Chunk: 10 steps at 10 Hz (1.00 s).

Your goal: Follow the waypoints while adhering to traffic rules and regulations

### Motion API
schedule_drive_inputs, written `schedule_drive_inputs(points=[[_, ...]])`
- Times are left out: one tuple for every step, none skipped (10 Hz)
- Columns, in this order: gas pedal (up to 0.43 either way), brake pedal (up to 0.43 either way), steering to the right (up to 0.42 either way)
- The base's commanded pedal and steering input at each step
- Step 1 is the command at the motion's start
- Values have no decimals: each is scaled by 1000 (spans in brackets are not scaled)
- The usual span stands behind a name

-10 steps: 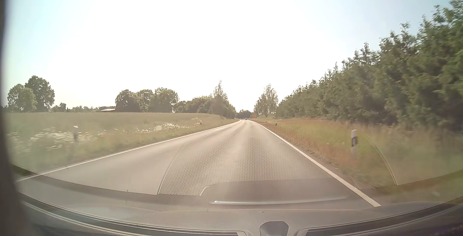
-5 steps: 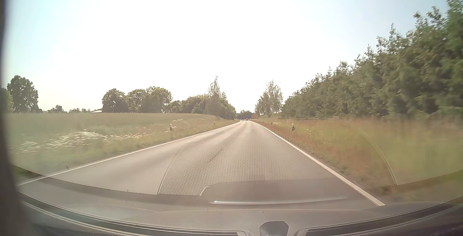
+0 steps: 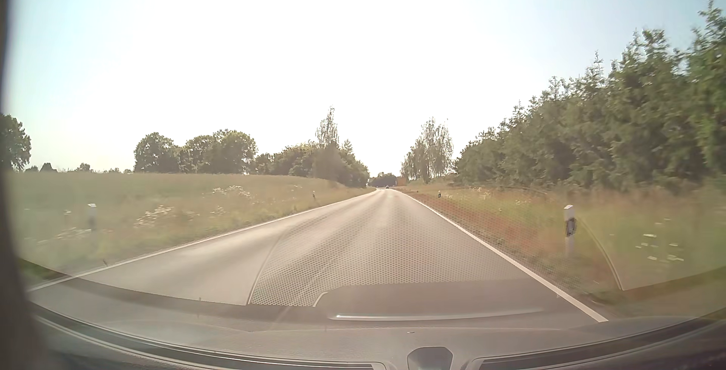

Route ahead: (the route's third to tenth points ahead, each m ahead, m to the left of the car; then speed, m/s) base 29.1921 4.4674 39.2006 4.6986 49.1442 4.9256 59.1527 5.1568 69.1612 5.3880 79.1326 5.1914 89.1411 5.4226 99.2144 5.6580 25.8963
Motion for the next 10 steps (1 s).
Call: schedule_drive_inputs(points=[[118, 6, 4], [110, 6, 4], [79, 6, 4], [0, 6, 4], [0, 6, 4], [0, 6, 4], [0, 6, 4], [0, 6, 4], [0, 6, 4], [0, 6, 4]])
